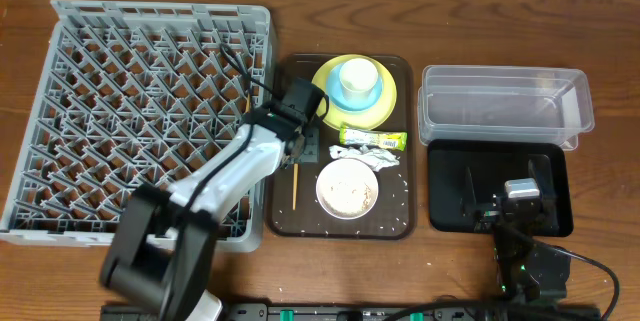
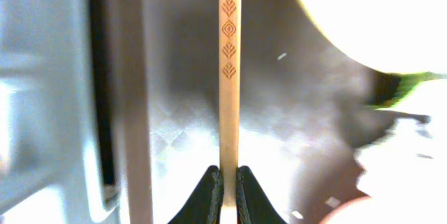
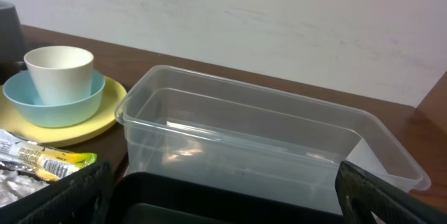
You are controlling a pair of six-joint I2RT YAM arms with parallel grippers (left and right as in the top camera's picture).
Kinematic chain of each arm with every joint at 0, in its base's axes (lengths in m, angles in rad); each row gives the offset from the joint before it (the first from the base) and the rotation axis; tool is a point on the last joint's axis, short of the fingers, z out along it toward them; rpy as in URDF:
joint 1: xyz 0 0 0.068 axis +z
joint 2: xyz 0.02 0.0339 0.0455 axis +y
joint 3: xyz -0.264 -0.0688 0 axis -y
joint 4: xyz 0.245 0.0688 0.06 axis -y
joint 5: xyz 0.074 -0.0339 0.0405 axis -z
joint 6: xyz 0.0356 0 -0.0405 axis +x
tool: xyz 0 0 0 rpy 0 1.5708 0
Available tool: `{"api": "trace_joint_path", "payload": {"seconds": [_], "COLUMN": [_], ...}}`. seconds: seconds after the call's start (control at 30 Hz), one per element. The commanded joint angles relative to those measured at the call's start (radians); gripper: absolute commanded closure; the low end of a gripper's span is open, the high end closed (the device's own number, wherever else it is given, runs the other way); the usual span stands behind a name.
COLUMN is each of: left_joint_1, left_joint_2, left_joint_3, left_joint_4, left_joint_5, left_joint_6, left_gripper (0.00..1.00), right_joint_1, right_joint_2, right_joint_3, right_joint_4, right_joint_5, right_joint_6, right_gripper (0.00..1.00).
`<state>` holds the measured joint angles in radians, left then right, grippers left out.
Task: Sort waste into correct bins and load items into the dishwasher
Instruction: 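Carry the second chopstick to the rack and insert it upright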
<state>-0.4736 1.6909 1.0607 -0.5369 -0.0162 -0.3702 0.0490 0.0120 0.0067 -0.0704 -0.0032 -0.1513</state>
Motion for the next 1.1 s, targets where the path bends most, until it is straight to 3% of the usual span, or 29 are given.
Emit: {"api": "trace_joint_path", "payload": {"seconds": [0.0, 0.3, 0.43, 0.67, 1.07], "left_joint_1": [-0.003, 0.054, 0.118, 0.206, 0.216], "left_joint_2": [-0.142, -0.350, -0.348, -0.292, -0.205], "left_joint_3": [0.002, 0.002, 0.002, 0.002, 0.001], "left_joint_4": [-0.019, -0.027, -0.023, -0.021, -0.032], "left_joint_5": [-0.085, -0.255, -0.259, -0.258, -0.175], "left_joint_6": [-0.009, 0.212, 0.282, 0.342, 0.286], "left_gripper": [0.93, 0.93, 0.93, 0.92, 0.93], "right_joint_1": [0.006, 0.006, 0.006, 0.006, 0.006], "right_joint_2": [-0.005, -0.005, -0.005, -0.005, -0.005], "right_joint_3": [-0.002, -0.002, -0.002, -0.002, -0.002], "right_joint_4": [-0.004, -0.004, -0.004, -0.004, -0.005], "right_joint_5": [-0.001, -0.001, -0.001, -0.001, -0.001], "right_joint_6": [-0.011, -0.011, -0.011, -0.011, -0.011], "right_gripper": [0.01, 0.01, 0.01, 0.01, 0.01]}}
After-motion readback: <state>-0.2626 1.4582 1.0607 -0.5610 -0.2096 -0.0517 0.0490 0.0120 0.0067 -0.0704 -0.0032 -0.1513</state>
